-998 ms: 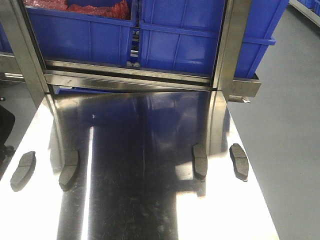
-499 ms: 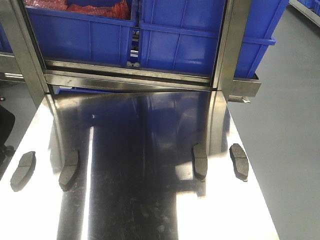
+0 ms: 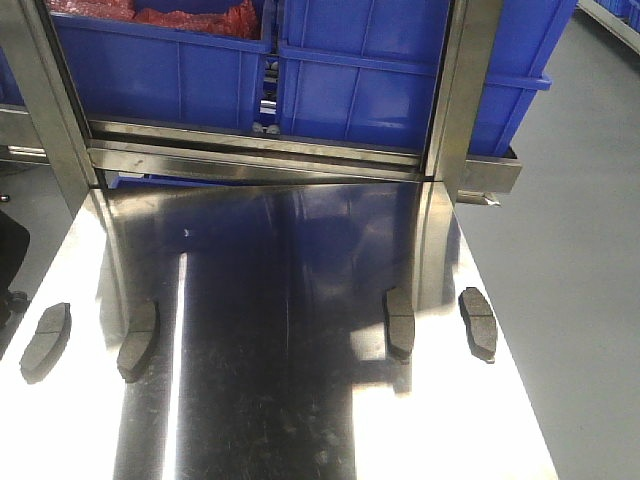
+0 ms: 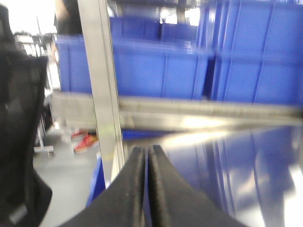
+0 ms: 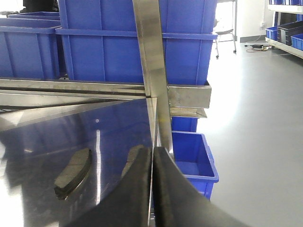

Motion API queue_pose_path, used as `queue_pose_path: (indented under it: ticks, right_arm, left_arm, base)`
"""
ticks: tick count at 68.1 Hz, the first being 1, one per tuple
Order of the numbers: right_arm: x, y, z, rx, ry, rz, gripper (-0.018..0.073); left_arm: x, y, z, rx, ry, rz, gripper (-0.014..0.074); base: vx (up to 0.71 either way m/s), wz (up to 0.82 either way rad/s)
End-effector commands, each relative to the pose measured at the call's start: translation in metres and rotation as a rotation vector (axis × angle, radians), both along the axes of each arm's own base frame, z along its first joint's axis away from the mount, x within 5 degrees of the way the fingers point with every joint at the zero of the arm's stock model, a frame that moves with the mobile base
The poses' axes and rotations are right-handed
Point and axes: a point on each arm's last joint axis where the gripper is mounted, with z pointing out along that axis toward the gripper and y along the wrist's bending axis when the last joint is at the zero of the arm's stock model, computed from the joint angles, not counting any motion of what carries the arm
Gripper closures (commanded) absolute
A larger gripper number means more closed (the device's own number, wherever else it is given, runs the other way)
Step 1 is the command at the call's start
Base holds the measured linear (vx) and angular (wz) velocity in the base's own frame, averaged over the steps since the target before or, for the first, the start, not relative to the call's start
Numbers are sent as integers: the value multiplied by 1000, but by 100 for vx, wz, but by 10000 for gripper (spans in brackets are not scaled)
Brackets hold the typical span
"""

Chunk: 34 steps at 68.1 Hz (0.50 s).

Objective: Move and align brake pads A on conveyor

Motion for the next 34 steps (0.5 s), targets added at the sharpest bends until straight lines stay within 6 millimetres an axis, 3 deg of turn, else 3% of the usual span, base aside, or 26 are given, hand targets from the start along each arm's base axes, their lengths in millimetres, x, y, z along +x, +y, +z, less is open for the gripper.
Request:
queue_pose_path:
  ticks: [1, 16, 28, 34]
  right_arm:
    - [0, -1, 0, -4, -68, -12, 568]
    - [0, -1, 0, -4, -68, -12, 568]
    - [0, -1, 0, -4, -68, -12, 568]
    - [0, -1, 0, -4, -68, -12, 568]
  left_arm:
    - [-5, 0, 37, 0, -37, 2, 603]
    - [10, 1, 71, 2, 172, 7, 603]
    - [17, 0, 75, 2, 158, 6, 595]
    - [17, 0, 75, 2, 160, 6, 537]
  base:
    - [0, 0]
    - [0, 0]
    - [0, 0]
    - [0, 0]
